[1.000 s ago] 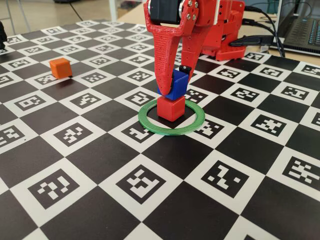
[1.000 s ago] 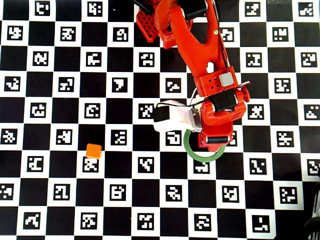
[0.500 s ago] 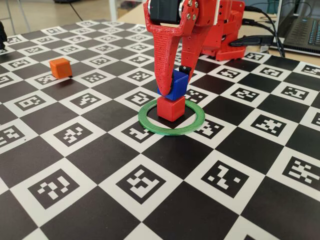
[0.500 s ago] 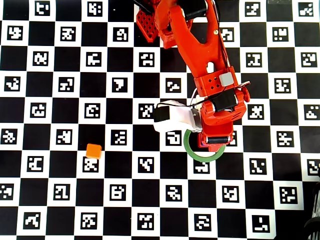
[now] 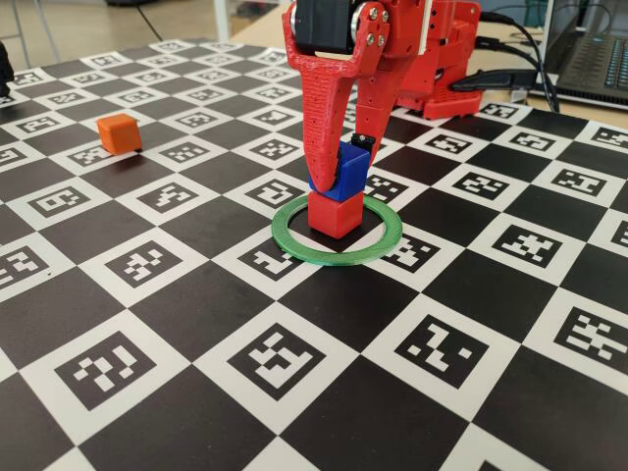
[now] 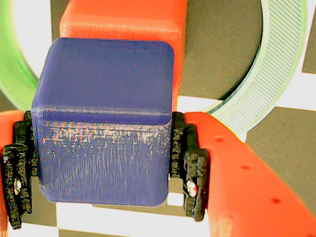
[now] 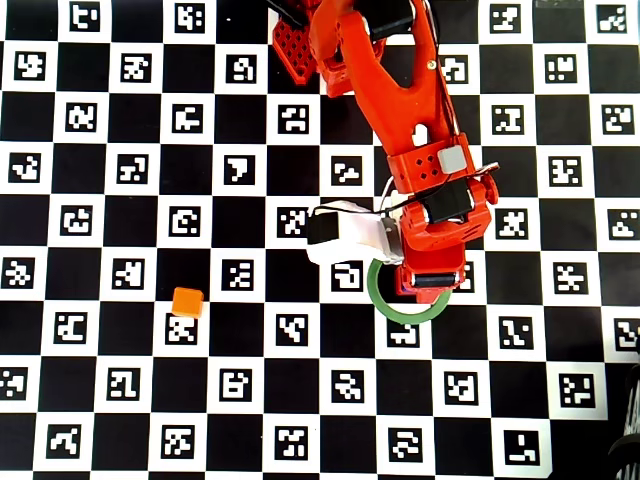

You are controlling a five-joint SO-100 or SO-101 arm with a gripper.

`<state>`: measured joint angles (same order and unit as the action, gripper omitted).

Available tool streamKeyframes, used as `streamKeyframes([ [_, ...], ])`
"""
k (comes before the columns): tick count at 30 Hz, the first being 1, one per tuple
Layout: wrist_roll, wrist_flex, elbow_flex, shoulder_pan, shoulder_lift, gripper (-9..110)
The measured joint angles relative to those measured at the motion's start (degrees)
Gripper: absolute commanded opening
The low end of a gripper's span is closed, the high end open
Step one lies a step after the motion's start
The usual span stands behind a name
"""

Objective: Grab the red cube then put it in the green circle then put the blue cube on top and finally the orange cube on top

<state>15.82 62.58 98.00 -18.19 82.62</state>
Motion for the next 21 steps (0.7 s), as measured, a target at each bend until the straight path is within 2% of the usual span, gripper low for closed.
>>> streamKeyframes([
  [4,0.00,0.00,0.00,0.00,0.00,7],
  [10,0.35,-0.26,0.44,0.00,0.00,21],
  [21,2.55,0.09,1.41,0.00,0.00,33],
])
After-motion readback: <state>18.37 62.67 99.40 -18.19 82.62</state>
